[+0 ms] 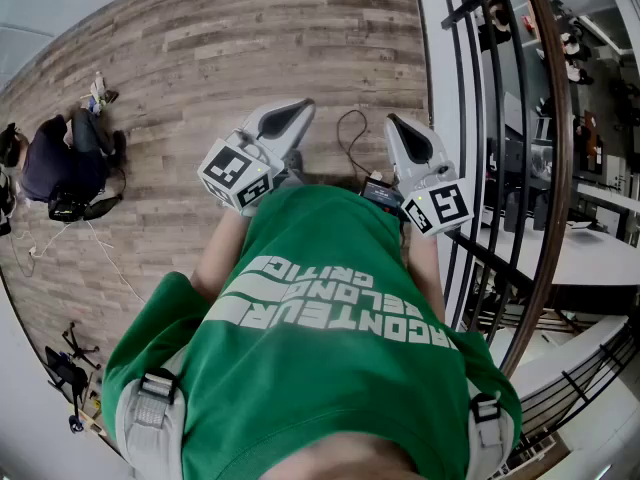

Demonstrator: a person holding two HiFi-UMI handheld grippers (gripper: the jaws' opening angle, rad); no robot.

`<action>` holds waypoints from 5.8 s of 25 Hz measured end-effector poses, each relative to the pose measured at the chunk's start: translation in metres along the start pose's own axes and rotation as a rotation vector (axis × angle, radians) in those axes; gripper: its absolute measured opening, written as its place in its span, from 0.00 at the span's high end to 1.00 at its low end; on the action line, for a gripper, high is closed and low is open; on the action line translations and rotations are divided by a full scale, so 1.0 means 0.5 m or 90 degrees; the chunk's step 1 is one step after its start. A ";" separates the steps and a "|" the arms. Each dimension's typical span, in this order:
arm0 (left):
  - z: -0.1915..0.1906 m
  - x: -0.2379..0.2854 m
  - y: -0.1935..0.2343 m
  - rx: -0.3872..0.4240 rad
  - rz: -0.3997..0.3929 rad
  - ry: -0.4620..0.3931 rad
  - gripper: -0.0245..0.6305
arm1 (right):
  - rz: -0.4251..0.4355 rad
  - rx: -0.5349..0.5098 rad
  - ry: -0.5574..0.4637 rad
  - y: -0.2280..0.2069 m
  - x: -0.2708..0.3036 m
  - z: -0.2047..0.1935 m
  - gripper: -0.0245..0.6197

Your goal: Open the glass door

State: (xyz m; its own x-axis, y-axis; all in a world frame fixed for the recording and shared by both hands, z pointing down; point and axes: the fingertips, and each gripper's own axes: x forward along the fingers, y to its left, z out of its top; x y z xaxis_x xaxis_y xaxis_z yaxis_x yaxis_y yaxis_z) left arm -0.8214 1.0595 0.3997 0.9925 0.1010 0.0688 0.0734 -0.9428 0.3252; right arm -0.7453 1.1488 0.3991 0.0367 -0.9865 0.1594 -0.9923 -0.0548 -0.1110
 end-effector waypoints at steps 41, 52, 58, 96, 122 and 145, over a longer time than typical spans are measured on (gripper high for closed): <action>0.002 -0.039 0.199 0.055 -0.121 0.088 0.94 | -0.196 0.003 0.063 0.006 0.075 -0.042 0.97; -0.007 -0.013 0.182 0.021 -0.129 0.098 0.94 | -0.204 0.010 0.075 -0.040 0.083 -0.042 0.97; 0.007 0.034 0.220 0.018 -0.102 0.093 0.94 | -0.163 0.021 0.077 -0.095 0.154 -0.053 0.97; 0.120 0.497 0.592 0.005 0.126 0.053 0.94 | 0.005 0.102 0.098 -0.663 0.503 -0.067 0.97; 0.164 0.499 0.745 -0.044 0.219 0.020 0.94 | 0.089 0.044 0.102 -0.664 0.670 0.010 0.97; 0.230 0.672 1.006 -0.061 0.065 0.059 0.94 | 0.025 0.037 0.128 -0.792 0.984 0.054 0.97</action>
State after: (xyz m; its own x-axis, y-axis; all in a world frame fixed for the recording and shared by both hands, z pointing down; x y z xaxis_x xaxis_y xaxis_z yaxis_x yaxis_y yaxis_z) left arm -0.4396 0.5827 0.4782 0.9806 0.0398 0.1918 -0.0410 -0.9157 0.3999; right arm -0.3313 0.6810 0.4952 -0.0317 -0.9376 0.3463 -0.9837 -0.0321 -0.1770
